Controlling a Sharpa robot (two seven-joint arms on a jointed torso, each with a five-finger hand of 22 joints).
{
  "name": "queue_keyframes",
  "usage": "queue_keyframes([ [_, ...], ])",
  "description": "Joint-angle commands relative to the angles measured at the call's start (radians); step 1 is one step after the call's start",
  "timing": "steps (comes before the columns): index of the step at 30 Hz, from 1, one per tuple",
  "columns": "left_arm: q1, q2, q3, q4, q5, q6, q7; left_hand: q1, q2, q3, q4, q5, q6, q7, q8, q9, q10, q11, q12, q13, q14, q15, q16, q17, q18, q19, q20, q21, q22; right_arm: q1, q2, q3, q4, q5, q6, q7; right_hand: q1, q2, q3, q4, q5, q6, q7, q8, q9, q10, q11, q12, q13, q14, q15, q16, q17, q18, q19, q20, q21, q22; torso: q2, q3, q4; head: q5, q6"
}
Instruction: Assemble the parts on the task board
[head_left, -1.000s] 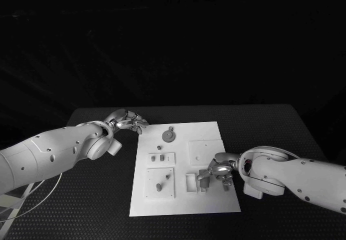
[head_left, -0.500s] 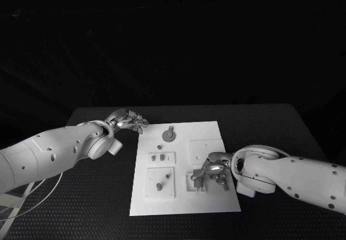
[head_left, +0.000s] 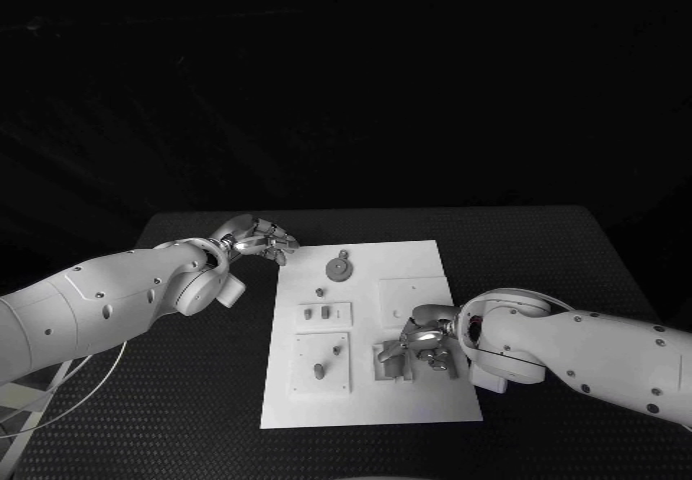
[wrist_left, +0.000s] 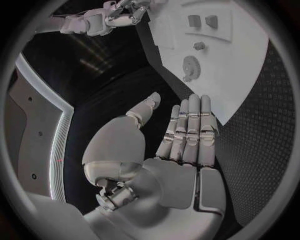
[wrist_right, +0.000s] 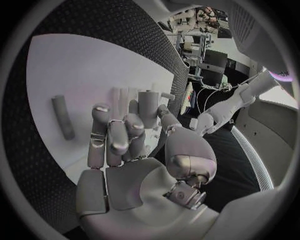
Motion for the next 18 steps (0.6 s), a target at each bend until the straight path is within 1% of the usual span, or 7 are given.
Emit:
queue_keyframes([
  [1,0.001,0.001,0.001,0.004,0.006,0.01,0.006,-0.008,0.004,-0.001,-0.005,-0.006,-0.004,0.0,0.007,-0.001,-0.007,0.002,0.006,-0.001,0.003,0.005,-0.003,0.001,0.009,-0.006,0.002,0.007,-0.002,-0.004,0.006,0.0,-0.004,0.001,0.032,-0.006,-0.011,-0.002,0.007,0.0,0.003,0.009,0.003,-0.005,0.002,-0.008,0.0,-0.005,-0.002,-0.004,-0.003,-0.007,-0.001,0.046,0.007,-0.002,-0.005,0.012,0.0,0.0005,-0.0004,0.002,-0.003],
  [5,0.001,0.001,0.001,0.003,0.006,0.01,0.006,-0.008,0.004,-0.001,-0.005,-0.006,-0.004,0.0,0.007,-0.001,-0.007,0.002,0.006,-0.001,0.003,0.005,-0.003,0.001,0.009,-0.006,0.002,0.007,-0.002,-0.008,0.01,0.0,-0.007,0.001,0.036,-0.004,-0.014,-0.004,0.009,0.0,0.003,0.008,0.003,-0.006,0.002,-0.01,0.0,-0.006,-0.003,-0.005,-0.003,-0.008,-0.003,0.046,0.007,-0.002,-0.005,0.012,0.0,0.0003,0.0006,0.004,-0.004],
  [9,0.001,0.0,0.001,0.003,0.006,0.009,0.006,-0.008,0.004,-0.001,-0.005,-0.006,-0.004,0.0,0.007,-0.001,-0.007,0.002,0.006,-0.001,0.003,0.005,-0.003,0.002,0.009,-0.006,0.002,0.007,-0.002,-0.01,0.01,0.0,-0.008,0.002,0.022,-0.003,-0.019,-0.008,0.012,0.001,0.003,0.008,0.004,-0.007,0.002,-0.011,0.001,-0.007,-0.004,-0.005,-0.002,-0.008,-0.004,0.046,0.007,-0.002,-0.006,0.012,0.0,-0.0004,0.0012,0.006,-0.007],
  [15,0.001,0.0,0.001,0.003,0.006,0.009,0.006,-0.008,0.004,-0.001,-0.005,-0.006,-0.004,0.0,0.007,-0.001,-0.007,0.002,0.006,-0.001,0.003,0.005,-0.004,0.002,0.009,-0.006,0.002,0.007,-0.002,-0.01,0.009,0.0,-0.011,-0.004,0.006,-0.002,-0.033,-0.022,0.017,0.004,0.003,0.009,0.004,-0.009,0.003,-0.011,0.001,-0.007,-0.003,-0.005,-0.002,-0.009,-0.002,0.046,0.007,-0.002,-0.008,0.013,0.0,-0.0009,0.0006,0.01,-0.008],
  [18,0.001,0.0,0.001,0.003,0.006,0.009,0.006,-0.008,0.004,-0.001,-0.005,-0.006,-0.004,0.0,0.007,-0.001,-0.007,0.002,0.006,-0.001,0.003,0.005,-0.004,0.002,0.009,-0.006,0.002,0.007,-0.002,-0.01,0.009,0.0,-0.012,-0.004,0.006,-0.002,-0.04,-0.029,0.021,0.006,0.003,0.009,0.004,-0.01,0.004,-0.011,0.001,-0.007,-0.003,-0.005,-0.003,-0.009,-0.002,0.046,0.008,-0.003,-0.008,0.013,0.0,-0.0005,-0.0001,0.011,-0.008],
])
